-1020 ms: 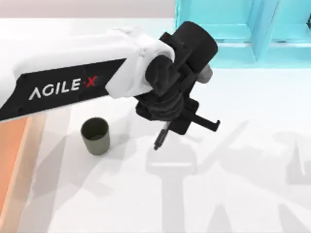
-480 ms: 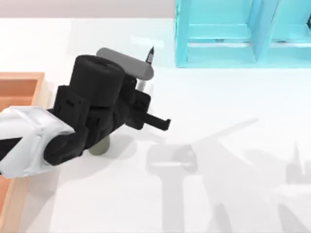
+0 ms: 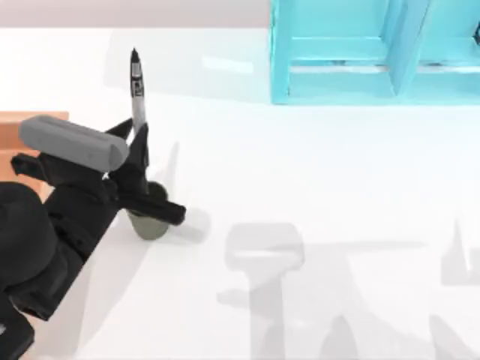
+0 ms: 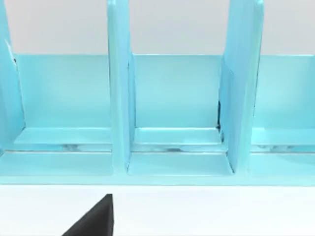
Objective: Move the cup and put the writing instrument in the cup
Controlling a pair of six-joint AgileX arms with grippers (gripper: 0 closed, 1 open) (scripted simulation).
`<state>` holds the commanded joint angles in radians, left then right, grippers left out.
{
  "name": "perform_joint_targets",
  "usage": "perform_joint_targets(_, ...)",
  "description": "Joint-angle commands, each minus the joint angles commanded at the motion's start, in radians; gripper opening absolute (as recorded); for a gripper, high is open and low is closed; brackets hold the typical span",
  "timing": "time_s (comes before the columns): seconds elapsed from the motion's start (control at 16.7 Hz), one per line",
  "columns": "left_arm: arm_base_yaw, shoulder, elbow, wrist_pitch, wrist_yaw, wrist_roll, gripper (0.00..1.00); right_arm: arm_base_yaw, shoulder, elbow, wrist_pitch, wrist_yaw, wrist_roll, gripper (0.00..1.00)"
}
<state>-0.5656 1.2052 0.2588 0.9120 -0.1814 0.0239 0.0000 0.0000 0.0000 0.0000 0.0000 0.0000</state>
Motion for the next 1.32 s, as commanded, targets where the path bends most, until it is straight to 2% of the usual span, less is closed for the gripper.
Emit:
perform_joint_targets(0.3, 0.025, -0.099, -0.152, 0.224, -0.004, 0.021, 0.00, 0.000, 0.000, 0.000, 0.000, 0.000, 0.000, 1.00)
perform_joint_targets(0.72, 0.023, -0.099, -0.158, 0.240, -0.004, 0.023, 0.00, 0.000, 0.000, 0.000, 0.000, 0.000, 0.000, 1.00)
perform_joint_targets(1.32, 0.065, 0.238, -0.055, 0.472, 0.039, 0.017, 0.00, 0.000, 0.000, 0.000, 0.000, 0.000, 0.000, 1.00)
